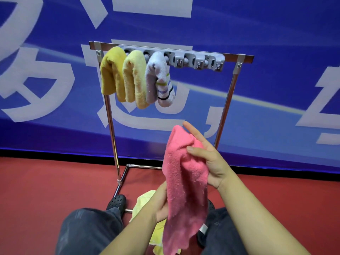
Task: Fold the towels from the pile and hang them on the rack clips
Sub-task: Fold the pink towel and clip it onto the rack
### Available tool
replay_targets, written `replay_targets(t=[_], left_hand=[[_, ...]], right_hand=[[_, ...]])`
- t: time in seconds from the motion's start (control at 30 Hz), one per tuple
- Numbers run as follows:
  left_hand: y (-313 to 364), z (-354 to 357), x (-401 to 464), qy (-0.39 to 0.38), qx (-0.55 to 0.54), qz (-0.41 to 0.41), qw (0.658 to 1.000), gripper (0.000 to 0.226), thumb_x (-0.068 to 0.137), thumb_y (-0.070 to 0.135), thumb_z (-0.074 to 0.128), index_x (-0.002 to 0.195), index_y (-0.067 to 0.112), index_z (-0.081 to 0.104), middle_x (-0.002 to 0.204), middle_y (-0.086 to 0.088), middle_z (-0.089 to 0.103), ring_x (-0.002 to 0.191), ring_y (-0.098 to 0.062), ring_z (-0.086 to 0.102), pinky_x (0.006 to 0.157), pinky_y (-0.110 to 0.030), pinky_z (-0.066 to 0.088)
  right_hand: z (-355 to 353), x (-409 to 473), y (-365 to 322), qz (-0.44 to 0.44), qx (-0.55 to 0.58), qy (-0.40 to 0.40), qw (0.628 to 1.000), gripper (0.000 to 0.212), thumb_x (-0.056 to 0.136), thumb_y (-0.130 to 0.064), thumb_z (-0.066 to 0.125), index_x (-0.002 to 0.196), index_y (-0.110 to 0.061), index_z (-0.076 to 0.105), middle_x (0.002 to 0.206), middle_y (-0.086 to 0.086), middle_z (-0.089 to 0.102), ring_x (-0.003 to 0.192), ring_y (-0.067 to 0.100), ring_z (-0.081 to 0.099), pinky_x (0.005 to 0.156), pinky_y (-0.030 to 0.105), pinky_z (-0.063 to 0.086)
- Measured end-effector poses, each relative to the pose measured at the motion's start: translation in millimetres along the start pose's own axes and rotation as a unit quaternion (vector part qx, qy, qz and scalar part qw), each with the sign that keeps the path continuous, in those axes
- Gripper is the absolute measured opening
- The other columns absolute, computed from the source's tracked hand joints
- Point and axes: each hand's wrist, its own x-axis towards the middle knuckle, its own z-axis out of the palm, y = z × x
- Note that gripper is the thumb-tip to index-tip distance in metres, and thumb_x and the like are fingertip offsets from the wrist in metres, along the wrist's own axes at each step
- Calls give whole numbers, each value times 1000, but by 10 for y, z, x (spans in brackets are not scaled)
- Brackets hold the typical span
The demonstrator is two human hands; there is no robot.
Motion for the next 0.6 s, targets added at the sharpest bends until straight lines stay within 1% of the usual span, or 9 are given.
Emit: replay_targets(t=[0.1,0.2,0.27,0.33,0.37,0.43,0.47,0.53,0.6], left_hand=[[85,37,-150,35,76,56,995,37,94,21,70,126,3,64,104,-12,64,95,-23,59,90,-36,50],[223,-11,-262,94,175,100,975,46,90,38,72,110,-3,72,99,-18,65,86,-27,55,74,-35,50],[348,-35,-335,155,259,132,944,64,88,63,64,103,2,75,93,-13,71,82,-27,62,72,-36,52],[529,-101,-401,218,349,174,895,55,97,60,55,83,10,73,77,2,72,73,-17,64,72,-32,51],[645,-133,-439,250,397,192,862,53,99,58,52,71,15,65,66,6,63,66,-13,56,67,-30,45],[868,-196,-512,287,462,220,810,58,94,63,51,59,16,51,65,-1,49,67,-17,45,66,-34,37],[977,-218,-535,290,482,223,796,62,93,64,49,61,11,55,70,-5,52,71,-18,48,69,-35,39],[1150,-241,-606,274,510,210,788,61,102,57,45,87,4,72,89,-10,67,85,-22,60,83,-36,46],[1302,-234,-691,268,542,209,769,58,106,49,42,97,0,71,96,-11,68,89,-22,61,86,-38,47]], right_hand=[[-64,-78,-17,-2,3,23,1000,70,88,6,60,145,-34,54,138,12,61,98,22,71,96,41,55],[-126,-121,-42,-5,-26,74,997,66,93,8,57,146,-32,53,141,14,61,102,23,70,95,40,56],[-205,-132,-57,-1,-77,110,991,60,97,6,55,146,-29,53,138,15,64,105,22,69,96,37,55],[-306,-149,-74,11,-150,144,978,55,100,3,53,145,-29,54,135,17,65,106,22,66,100,38,52],[-365,-154,-82,19,-201,158,967,52,102,0,52,145,-30,53,136,16,64,107,20,66,100,37,51],[-498,-164,-109,37,-344,177,921,49,105,-9,51,147,-32,49,143,9,56,120,13,59,105,30,48],[-575,-163,-121,45,-423,180,887,48,106,-13,50,149,-32,47,147,6,51,128,10,53,110,28,42],[-729,-160,-143,62,-549,181,814,45,107,-17,46,152,-26,43,153,5,48,138,12,46,113,24,31],[-832,-173,-174,72,-604,187,771,43,109,-22,42,152,-21,42,155,4,47,141,16,45,110,22,29]])
